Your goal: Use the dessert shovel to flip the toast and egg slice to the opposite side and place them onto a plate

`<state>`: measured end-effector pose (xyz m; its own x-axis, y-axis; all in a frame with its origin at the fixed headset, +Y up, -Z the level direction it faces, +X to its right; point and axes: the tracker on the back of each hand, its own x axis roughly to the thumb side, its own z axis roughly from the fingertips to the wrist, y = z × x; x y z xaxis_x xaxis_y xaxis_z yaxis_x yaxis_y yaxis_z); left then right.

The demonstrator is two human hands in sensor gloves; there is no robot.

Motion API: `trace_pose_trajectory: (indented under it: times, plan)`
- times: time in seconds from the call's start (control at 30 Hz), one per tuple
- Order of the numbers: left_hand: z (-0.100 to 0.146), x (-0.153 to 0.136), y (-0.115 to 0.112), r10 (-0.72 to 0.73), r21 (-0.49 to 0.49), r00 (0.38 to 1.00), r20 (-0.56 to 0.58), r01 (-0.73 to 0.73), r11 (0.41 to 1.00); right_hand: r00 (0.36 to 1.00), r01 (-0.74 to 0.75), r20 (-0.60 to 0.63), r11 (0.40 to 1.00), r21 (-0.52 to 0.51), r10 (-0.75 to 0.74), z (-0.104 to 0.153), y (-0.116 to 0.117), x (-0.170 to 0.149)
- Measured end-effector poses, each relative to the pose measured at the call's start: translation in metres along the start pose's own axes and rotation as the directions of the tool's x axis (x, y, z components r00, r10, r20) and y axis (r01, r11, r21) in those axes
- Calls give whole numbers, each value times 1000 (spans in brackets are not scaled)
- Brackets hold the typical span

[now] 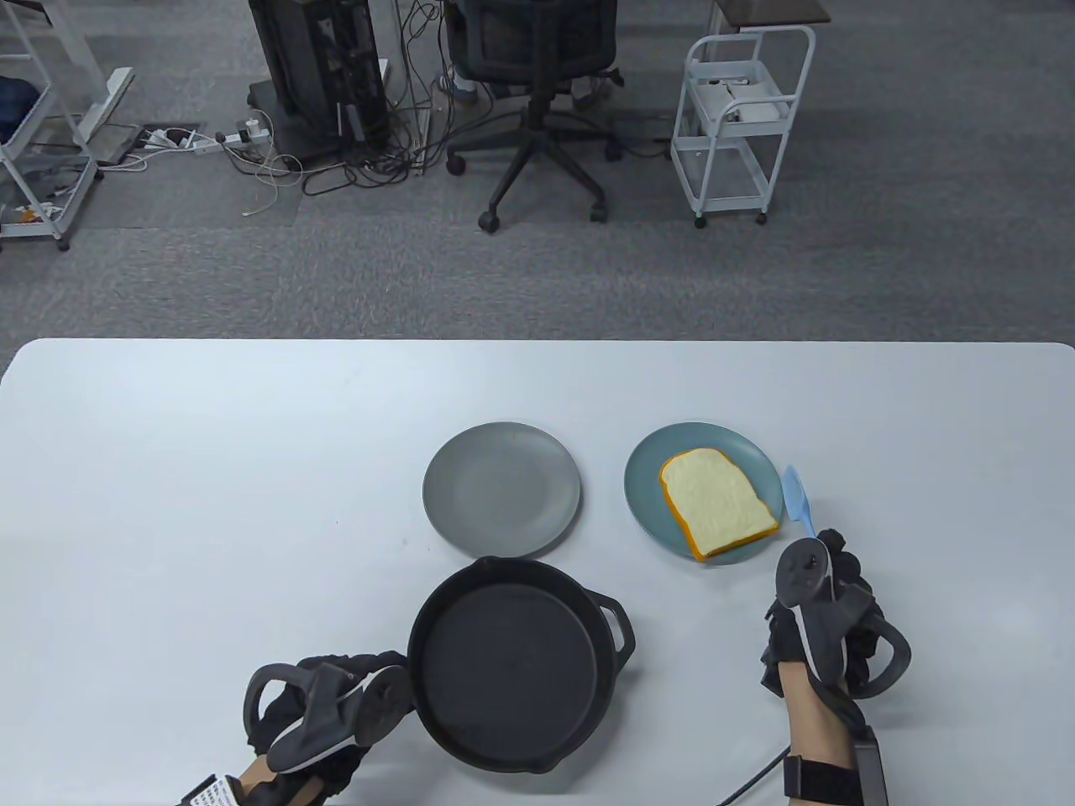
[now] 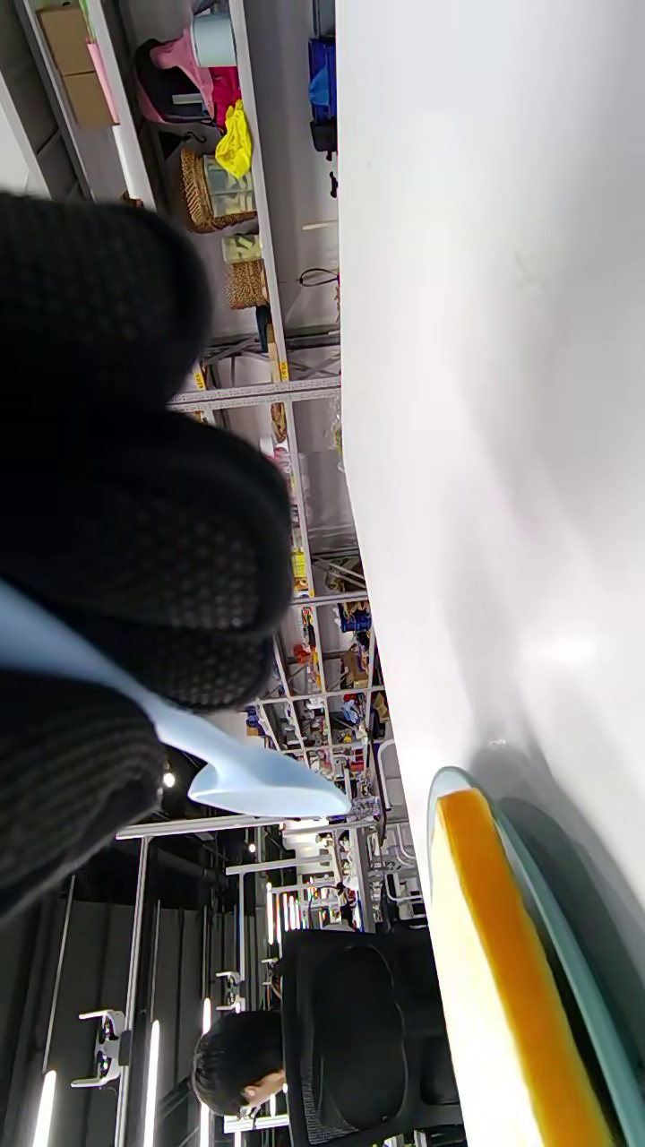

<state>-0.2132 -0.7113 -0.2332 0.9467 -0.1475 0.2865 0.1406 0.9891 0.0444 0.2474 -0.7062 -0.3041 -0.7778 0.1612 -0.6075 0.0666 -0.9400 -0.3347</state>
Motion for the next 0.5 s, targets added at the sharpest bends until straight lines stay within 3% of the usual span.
trace_pose_trajectory:
  times: [0.23,0.37,0.5]
  plan:
    - [0,0,0,3,3,1000,-3,-3,1000,999,44,12,999,-4,-44,2,-8,-3]
    - [0,-1,0,5,3,1000,-6,-5,1000,983,181,13,983,6,-181,8,-17,-5]
    - [0,-3,0,8,4,1000,-13,-8,1000,925,376,12,920,109,-379,17,-28,-2]
